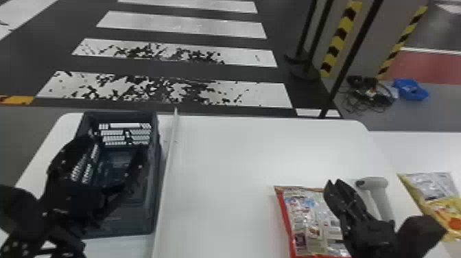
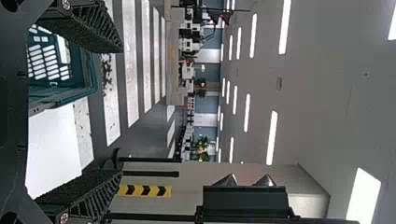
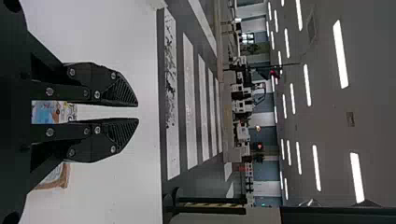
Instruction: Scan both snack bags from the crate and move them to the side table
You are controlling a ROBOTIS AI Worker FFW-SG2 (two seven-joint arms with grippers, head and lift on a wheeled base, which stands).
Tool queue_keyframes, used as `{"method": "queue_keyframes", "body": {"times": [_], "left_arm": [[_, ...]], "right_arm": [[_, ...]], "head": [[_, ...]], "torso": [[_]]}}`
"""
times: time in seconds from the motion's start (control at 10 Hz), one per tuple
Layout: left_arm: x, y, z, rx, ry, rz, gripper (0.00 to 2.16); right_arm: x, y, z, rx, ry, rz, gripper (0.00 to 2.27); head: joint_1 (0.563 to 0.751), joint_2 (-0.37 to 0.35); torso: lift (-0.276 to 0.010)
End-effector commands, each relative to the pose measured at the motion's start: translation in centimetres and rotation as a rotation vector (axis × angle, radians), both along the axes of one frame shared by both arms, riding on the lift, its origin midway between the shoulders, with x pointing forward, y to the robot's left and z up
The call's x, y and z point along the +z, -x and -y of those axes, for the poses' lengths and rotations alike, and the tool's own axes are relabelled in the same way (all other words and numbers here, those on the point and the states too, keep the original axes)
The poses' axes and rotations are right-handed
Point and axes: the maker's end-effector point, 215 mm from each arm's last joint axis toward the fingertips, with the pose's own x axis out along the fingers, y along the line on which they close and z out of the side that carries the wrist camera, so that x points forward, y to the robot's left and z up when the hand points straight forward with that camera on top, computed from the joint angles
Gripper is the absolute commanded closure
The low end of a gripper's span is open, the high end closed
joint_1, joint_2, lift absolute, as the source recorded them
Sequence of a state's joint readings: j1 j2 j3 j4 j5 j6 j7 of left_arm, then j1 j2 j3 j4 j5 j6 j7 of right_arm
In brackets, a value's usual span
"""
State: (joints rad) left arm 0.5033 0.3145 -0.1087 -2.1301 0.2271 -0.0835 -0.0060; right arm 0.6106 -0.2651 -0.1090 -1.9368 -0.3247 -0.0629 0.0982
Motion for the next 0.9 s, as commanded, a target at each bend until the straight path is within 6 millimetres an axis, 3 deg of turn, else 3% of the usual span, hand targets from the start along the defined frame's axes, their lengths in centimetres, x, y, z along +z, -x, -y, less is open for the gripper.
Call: {"method": "queue_keyframes", "body": {"times": [0.0,0.3,0.5,0.8], "left_arm": [[-0.1,0.1,0.1,-0.003,-0.001,0.000,0.08],[-0.4,0.0,-0.6,0.000,-0.010,-0.001,0.08],[-0.5,-0.1,-1.2,0.009,-0.013,-0.003,0.08],[-1.1,-0.4,-2.4,0.019,-0.015,-0.004,0.08]], "right_arm": [[-1.2,-1.2,4.3,-0.030,0.059,-0.085,0.00],[-3.4,-3.2,11.1,-0.076,0.145,-0.168,0.00],[-5.5,-3.2,15.3,-0.116,0.174,-0.253,0.00],[-8.2,-2.5,18.5,-0.115,0.167,-0.347,0.00]], "head": [[0.695,-0.155],[0.695,-0.239],[0.695,-0.289],[0.695,-0.336]], "torso": [[-0.095],[-0.095],[-0.095],[-0.095]]}}
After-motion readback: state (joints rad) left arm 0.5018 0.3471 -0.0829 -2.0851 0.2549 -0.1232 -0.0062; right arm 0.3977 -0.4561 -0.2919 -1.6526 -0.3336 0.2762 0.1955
